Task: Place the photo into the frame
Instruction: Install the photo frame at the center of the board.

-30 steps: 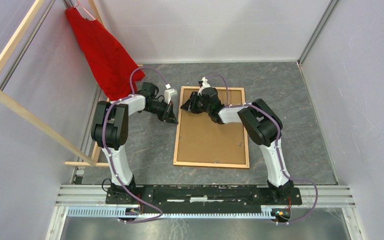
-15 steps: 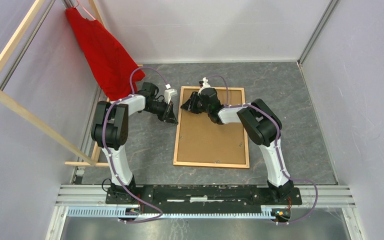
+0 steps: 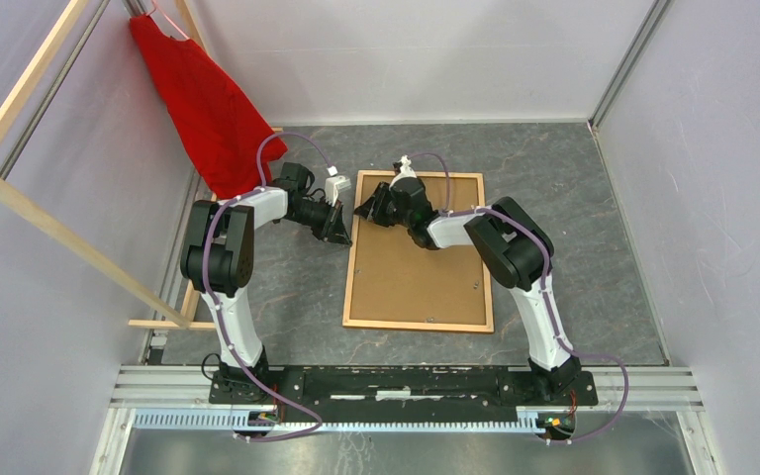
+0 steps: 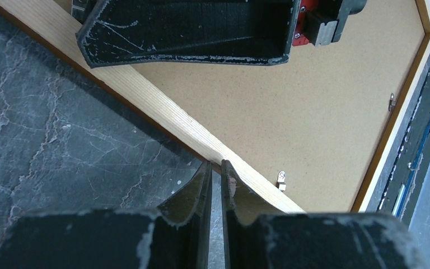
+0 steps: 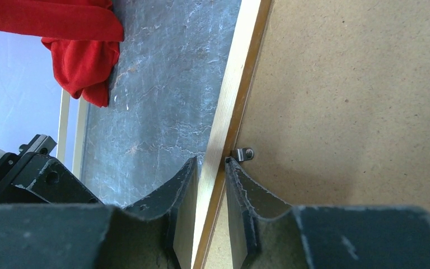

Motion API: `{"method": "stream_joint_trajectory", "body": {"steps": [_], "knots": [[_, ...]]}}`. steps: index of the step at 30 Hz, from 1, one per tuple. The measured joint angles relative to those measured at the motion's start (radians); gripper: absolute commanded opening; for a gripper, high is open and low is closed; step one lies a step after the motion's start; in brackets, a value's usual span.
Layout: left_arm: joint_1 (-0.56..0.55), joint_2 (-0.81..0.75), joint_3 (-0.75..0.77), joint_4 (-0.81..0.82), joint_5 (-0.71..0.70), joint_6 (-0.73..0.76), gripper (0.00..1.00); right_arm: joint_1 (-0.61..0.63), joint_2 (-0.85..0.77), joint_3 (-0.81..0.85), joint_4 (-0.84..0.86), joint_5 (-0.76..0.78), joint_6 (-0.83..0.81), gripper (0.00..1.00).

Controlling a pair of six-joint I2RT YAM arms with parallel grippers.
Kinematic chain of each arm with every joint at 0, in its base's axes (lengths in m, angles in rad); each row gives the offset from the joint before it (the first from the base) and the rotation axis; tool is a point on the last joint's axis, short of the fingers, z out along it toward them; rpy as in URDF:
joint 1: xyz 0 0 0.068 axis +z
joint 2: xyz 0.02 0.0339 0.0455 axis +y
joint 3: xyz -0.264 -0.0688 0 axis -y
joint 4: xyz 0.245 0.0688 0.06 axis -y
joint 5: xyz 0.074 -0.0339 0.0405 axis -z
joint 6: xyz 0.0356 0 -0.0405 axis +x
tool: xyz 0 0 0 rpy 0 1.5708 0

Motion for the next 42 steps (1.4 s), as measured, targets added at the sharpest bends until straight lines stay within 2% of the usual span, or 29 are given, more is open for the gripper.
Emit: {"method": "stream_joint_trajectory", "body": {"steps": [10,16,20,24,27,32,42], "knots": [[0.000,0.000,0.000,-0.003,-0.001,0.025,0.18,-0.042,-0.069,-0.087,0.042,-0.042,0.008,0.49],[0.006,0.000,0.003,-0.014,-0.006,0.030,0.38,-0.130,-0.180,-0.119,0.033,-0.072,-0.032,0.55],[0.006,0.000,0.003,-0.019,-0.008,0.033,0.42,-0.214,-0.238,-0.138,-0.002,-0.060,-0.077,0.56],[0.003,0.000,0.003,-0.018,-0.009,0.033,0.40,-0.270,-0.248,-0.138,-0.059,-0.027,-0.127,0.55],[-0.002,0.000,0.003,-0.018,-0.020,0.033,0.35,-0.293,-0.245,-0.135,-0.115,-0.011,-0.152,0.54],[-0.010,0.001,0.006,-0.018,-0.033,0.033,0.28,-0.285,-0.185,-0.089,-0.135,-0.017,-0.159,0.50],[-0.011,0.001,0.009,-0.015,-0.029,0.032,0.25,-0.240,-0.052,0.050,-0.190,-0.021,-0.155,0.44]]}}
